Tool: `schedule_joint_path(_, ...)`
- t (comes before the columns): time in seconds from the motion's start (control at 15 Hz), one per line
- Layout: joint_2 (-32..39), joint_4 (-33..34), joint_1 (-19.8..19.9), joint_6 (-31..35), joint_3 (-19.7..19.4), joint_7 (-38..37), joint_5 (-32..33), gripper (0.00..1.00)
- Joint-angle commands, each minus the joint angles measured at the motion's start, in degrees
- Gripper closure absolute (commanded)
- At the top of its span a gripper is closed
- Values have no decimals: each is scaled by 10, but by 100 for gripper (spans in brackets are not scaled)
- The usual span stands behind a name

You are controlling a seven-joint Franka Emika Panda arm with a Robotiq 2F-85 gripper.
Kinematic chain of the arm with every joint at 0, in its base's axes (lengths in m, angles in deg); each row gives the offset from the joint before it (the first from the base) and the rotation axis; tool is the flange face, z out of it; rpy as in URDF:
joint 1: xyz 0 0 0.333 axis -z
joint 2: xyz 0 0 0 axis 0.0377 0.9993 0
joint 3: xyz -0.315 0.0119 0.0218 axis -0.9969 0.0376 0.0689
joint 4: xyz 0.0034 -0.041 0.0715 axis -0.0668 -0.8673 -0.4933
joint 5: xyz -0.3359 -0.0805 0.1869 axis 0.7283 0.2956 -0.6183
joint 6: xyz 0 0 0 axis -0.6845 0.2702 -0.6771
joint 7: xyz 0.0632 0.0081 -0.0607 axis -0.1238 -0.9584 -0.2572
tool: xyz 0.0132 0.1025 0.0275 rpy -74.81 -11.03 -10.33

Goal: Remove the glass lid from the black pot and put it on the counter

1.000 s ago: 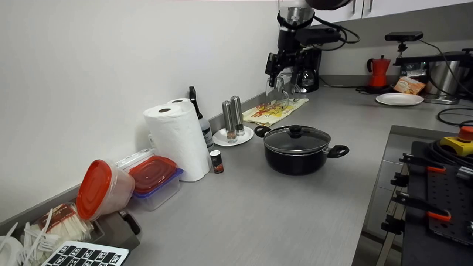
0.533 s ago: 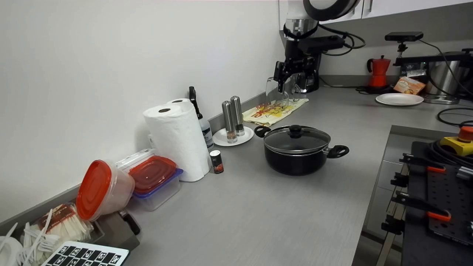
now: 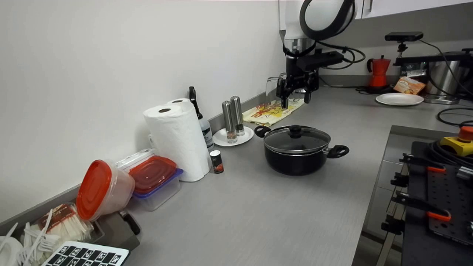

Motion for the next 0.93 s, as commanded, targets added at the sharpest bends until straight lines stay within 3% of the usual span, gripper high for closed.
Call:
schedule_joint_path(0.0,41,12,-8,14,-19,-27,15,0)
schedule_joint_path(0.33,71,34,-12,8,-38,-21,-2,0)
schedule_joint_path(0.87,124,85,-31,6,-38,-21,-21,0)
